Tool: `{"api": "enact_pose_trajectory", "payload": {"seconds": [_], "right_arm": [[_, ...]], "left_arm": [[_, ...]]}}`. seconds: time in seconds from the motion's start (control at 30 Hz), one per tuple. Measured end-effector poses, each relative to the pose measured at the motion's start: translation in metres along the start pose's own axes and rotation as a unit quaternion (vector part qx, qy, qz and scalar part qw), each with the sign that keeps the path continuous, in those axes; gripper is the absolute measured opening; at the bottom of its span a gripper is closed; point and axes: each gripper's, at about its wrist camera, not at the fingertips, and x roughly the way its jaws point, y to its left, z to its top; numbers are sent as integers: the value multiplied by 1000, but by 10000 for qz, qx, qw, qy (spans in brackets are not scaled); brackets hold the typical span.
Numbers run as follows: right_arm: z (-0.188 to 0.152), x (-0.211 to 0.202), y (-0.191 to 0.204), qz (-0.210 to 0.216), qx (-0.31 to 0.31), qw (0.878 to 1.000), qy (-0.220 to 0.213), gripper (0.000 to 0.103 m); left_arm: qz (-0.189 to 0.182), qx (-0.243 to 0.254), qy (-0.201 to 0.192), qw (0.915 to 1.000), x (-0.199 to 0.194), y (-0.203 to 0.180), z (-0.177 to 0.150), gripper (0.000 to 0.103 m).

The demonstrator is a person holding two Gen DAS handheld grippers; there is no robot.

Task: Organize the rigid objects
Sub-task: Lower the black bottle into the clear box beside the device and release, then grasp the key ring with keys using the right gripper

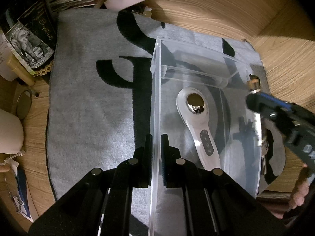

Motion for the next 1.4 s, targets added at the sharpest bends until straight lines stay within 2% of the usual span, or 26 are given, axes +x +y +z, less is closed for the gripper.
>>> {"api": "enact_pose_trajectory", "payload": {"seconds": [0.23, 0.63, 0.93, 1.1, 1.4], "right_arm": [[-1, 27, -1, -161, -27, 9990, 415, 22], [-1, 43, 1, -128, -113, 9968, 786, 22], [0, 19, 2, -116, -118, 9986, 510, 25], [1, -8, -7, -63, 31, 9996, 289, 32], [-13, -51, -48, -429, 479, 9979, 16, 37]], "left_arm": [[-5, -7, 5, 10000, 0, 0, 0, 6], [-19, -45, 19, 10000, 0, -2, -1, 6], [-14, -22, 22, 10000, 0, -2, -1, 6], [-20, -33, 30, 10000, 0, 0, 0, 6], [-16, -24, 32, 10000, 0, 0, 0, 7]]}}
